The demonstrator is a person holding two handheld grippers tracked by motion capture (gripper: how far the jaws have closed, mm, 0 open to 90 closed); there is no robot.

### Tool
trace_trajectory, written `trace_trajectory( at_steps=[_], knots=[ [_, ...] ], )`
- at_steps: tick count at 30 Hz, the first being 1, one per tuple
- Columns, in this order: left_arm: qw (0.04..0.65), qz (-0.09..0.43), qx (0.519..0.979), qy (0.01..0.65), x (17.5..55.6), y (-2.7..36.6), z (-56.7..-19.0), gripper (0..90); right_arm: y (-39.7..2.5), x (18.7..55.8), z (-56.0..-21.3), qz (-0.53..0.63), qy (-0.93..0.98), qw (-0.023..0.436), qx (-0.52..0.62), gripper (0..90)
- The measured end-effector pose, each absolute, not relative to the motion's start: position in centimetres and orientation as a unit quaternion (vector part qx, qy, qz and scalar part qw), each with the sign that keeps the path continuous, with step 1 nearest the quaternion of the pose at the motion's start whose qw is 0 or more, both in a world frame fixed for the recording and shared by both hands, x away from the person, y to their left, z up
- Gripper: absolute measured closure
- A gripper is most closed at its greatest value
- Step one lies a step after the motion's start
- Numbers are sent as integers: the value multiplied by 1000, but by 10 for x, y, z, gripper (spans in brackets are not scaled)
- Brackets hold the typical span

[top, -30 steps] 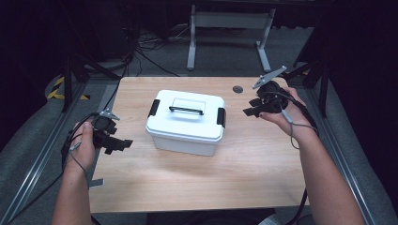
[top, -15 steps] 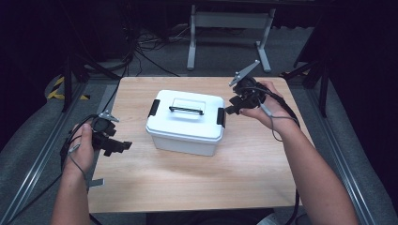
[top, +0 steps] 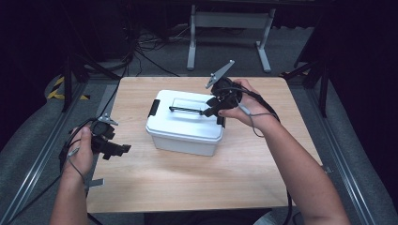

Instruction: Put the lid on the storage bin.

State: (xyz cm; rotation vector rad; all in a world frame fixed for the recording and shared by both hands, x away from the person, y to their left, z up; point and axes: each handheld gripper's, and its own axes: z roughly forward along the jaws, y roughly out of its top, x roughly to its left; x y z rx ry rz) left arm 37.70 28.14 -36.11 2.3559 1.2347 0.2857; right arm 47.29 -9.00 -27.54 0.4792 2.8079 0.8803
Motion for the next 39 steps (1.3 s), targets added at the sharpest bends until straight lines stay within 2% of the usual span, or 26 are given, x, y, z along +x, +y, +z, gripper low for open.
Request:
trace_trajectory(
  at_steps=[9, 18, 21, 24, 25, 26, 39],
  knots=[
    [231, 101, 860, 443, 382, 278, -362, 204, -60, 479, -289, 288, 944, 91, 134, 524],
    [231, 98, 863, 439, 385, 276, -362, 204, -36, 489, -300, 263, 951, 98, 132, 555],
    [231, 98, 864, 437, 386, 276, -362, 204, -32, 492, -304, 252, 953, 101, 131, 617],
    [229, 98, 865, 436, 386, 276, -362, 204, -29, 492, -306, 241, 956, 110, 126, 727],
    [229, 96, 865, 436, 386, 276, -362, 204, -28, 492, -305, 229, 959, 121, 116, 795],
    [229, 96, 865, 436, 386, 275, -362, 204, -27, 492, -304, 219, 960, 135, 109, 816],
    [230, 96, 865, 436, 386, 276, -362, 204, -27, 488, -293, 224, 959, 156, 81, 842]
  ],
)
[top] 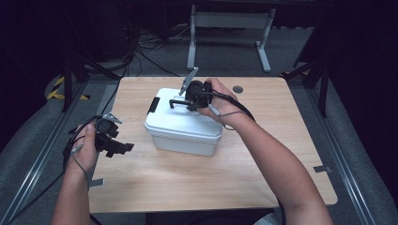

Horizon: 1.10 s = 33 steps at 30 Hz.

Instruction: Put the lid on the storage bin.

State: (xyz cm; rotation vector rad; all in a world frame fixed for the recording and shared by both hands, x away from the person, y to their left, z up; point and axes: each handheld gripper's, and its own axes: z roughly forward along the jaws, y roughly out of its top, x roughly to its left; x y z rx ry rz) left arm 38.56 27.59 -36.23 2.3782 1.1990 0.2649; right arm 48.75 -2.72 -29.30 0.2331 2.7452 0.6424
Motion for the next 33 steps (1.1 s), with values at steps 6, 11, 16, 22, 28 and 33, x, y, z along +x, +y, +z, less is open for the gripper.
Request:
trace_trajectory(
  at_steps=[6, 11, 16, 22, 28, 33],
  knots=[
    [231, 95, 866, 433, 387, 275, -362, 204, -38, 486, -273, 248, 951, 164, 88, 844],
    [231, 95, 867, 431, 389, 273, -362, 204, -51, 482, -260, 258, 945, 176, 93, 845],
    [232, 95, 868, 430, 391, 271, -362, 204, -67, 477, -249, 271, 940, 181, 99, 844],
    [231, 92, 870, 427, 393, 269, -362, 204, -88, 474, -239, 279, 937, 177, 116, 844],
    [230, 92, 871, 423, 393, 269, -362, 202, -107, 473, -233, 283, 933, 177, 133, 844],
    [231, 93, 871, 423, 393, 270, -361, 203, -123, 472, -229, 284, 930, 180, 147, 844]
  ],
)
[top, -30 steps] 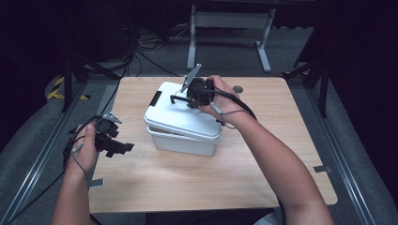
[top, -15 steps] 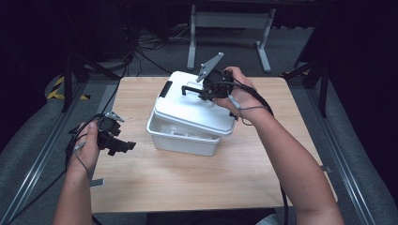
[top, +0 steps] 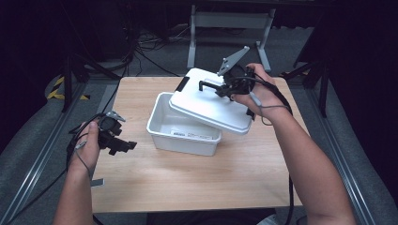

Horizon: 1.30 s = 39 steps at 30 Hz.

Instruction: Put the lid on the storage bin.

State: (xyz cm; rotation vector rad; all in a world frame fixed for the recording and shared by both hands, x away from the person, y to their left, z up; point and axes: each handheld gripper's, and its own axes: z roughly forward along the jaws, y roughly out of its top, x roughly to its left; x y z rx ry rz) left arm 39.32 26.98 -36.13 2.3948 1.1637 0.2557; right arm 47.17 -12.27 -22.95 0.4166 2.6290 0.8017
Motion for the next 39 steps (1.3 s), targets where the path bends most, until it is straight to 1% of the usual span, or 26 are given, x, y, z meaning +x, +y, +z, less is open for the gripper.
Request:
trace_trajectory(
  at_steps=[14, 26, 28, 35, 39],
  knots=[
    [231, 86, 869, 429, 394, 272, -362, 203, -181, 473, -230, 281, 921, 186, 193, 844],
    [230, 90, 868, 432, 395, 273, -363, 205, -225, 477, -232, 277, 910, 189, 242, 844],
    [231, 92, 867, 432, 395, 273, -363, 205, -238, 479, -233, 276, 907, 191, 254, 844],
    [234, 88, 864, 437, 395, 273, -364, 206, -258, 483, -238, 274, 901, 188, 279, 844],
    [232, 90, 864, 437, 394, 273, -363, 206, -274, 487, -247, 265, 898, 184, 301, 844]
  ],
)
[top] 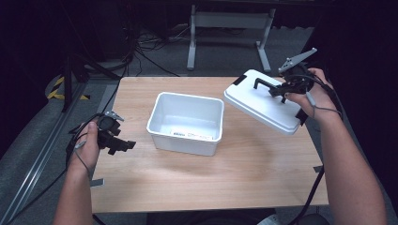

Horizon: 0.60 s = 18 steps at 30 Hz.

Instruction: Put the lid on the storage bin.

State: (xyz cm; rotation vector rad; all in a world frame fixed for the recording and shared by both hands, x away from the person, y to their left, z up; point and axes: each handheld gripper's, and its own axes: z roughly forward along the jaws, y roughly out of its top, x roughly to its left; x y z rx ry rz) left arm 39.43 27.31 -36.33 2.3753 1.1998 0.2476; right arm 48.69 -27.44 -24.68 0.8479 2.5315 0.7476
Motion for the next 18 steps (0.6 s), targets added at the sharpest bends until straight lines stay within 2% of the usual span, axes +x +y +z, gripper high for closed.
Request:
trace_trajectory(
  at_steps=[7, 18],
  knots=[
    [232, 92, 865, 434, 394, 272, -363, 206, -296, 497, -265, 258, 890, 171, 334, 844],
    [233, 92, 864, 436, 395, 272, -364, 206, -311, 507, -312, 225, 893, 154, 358, 844]
  ],
)
